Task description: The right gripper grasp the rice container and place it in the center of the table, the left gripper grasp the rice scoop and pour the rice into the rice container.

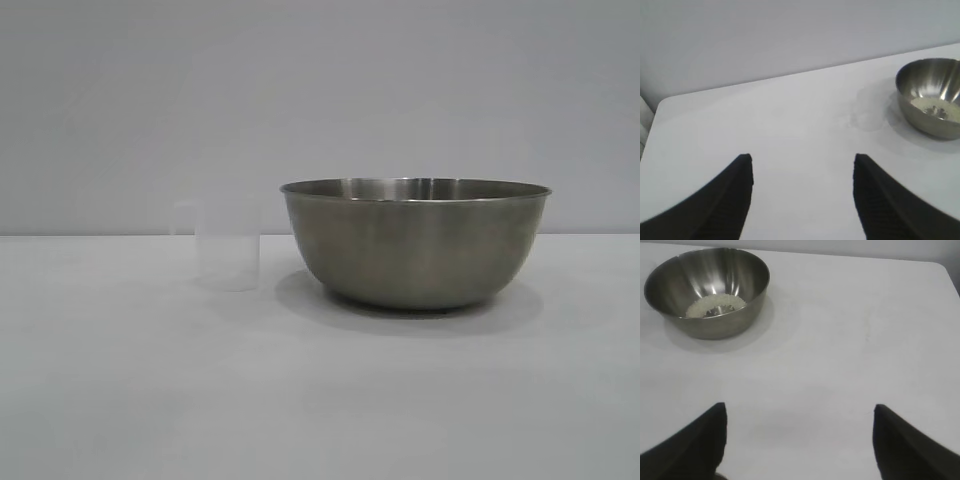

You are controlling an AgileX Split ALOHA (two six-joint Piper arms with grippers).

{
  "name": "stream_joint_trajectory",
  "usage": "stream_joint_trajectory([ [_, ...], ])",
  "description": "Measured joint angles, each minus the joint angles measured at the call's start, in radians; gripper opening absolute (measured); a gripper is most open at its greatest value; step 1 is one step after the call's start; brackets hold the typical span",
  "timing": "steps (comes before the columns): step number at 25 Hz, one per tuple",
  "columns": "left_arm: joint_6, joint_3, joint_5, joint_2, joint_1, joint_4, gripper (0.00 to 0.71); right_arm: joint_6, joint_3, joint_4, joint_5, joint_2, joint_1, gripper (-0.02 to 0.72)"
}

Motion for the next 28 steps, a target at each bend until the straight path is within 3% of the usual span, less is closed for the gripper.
stream_joint_trajectory([
  [14, 0.017, 0.092, 0.063, -0.067, 0.0, -0.049, 0.43, 0.0, 0.0, 0.0, 0.001, 0.0, 0.0, 0.545],
  [15, 0.025, 0.092, 0.067, -0.067, 0.0, -0.047, 0.376, 0.0, 0.0, 0.0, 0.001, 0.0, 0.0, 0.545],
  [18, 0.039, 0.11, 0.092, -0.067, 0.0, -0.039, 0.376, 0.0, 0.0, 0.0, 0.001, 0.0, 0.0, 0.545],
  [19, 0.041, 0.112, 0.099, -0.067, 0.0, -0.039, 0.329, 0.0, 0.0, 0.0, 0.001, 0.0, 0.0, 0.545],
  [28, 0.042, 0.118, 0.104, -0.067, 0.0, -0.024, 0.328, 0.0, 0.0, 0.0, 0.001, 0.0, 0.0, 0.545],
])
